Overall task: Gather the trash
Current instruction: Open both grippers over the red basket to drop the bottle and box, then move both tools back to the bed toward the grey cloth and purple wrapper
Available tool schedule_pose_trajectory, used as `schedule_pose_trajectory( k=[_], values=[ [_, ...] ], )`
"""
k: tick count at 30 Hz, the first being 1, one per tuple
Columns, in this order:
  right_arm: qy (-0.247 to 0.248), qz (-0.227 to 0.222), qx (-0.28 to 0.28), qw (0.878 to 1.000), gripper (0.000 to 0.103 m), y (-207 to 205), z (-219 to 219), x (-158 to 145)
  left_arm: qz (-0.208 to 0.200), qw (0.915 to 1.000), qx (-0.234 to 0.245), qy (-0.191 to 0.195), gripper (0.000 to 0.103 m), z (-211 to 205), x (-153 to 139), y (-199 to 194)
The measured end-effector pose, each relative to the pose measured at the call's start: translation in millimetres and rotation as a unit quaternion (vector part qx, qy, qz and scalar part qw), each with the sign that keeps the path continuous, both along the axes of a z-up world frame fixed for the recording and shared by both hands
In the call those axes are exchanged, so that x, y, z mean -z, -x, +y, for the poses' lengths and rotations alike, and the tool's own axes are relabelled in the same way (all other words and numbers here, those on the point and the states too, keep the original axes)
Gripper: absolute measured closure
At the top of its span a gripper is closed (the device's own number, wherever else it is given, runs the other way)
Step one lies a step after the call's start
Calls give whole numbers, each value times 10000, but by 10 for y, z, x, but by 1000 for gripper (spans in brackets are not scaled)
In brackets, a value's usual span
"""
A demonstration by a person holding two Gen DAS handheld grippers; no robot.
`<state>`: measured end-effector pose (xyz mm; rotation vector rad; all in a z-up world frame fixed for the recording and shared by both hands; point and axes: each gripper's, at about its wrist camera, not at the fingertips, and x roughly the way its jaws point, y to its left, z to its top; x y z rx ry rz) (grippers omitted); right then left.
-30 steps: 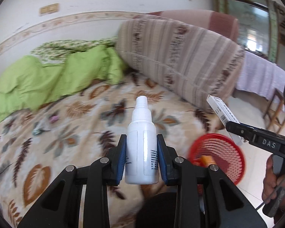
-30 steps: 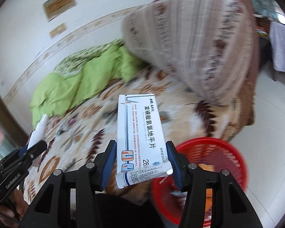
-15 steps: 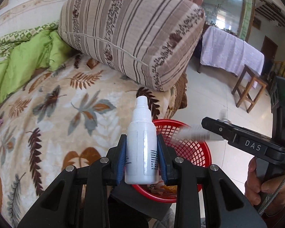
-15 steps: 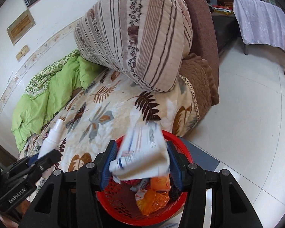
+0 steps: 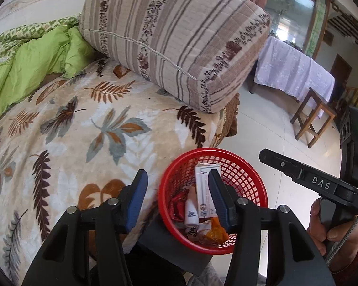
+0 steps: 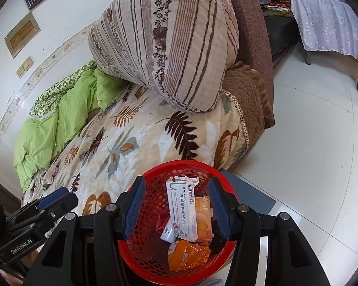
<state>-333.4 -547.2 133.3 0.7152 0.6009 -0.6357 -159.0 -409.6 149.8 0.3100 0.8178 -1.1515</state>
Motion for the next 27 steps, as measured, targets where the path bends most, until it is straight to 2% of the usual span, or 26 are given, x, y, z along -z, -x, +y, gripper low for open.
schedule_pose_trajectory(
  k=[6, 10, 17, 22, 27],
  values=[
    [2, 11, -397, 9992, 45, -330, 155, -56, -130, 9990, -397, 140, 46, 333, -131, -291],
    [114, 52, -883, 9960, 45, -726, 386, -130, -172, 9963, -804, 239, 45, 648, -196, -588],
    [326, 161, -1825, 9825, 45, -1535, 899, -222, -78, 9849, -1708, 263, 42, 1343, -111, -1250],
    [425, 347, -2378, 9698, 45, -2198, 1260, -189, 138, 9666, -2543, 270, 42, 1916, 69, -1838],
    [258, 453, -2740, 9603, 45, -2944, 1505, -86, 32, 9410, -3379, 170, 41, 2408, 238, -2439]
  ],
)
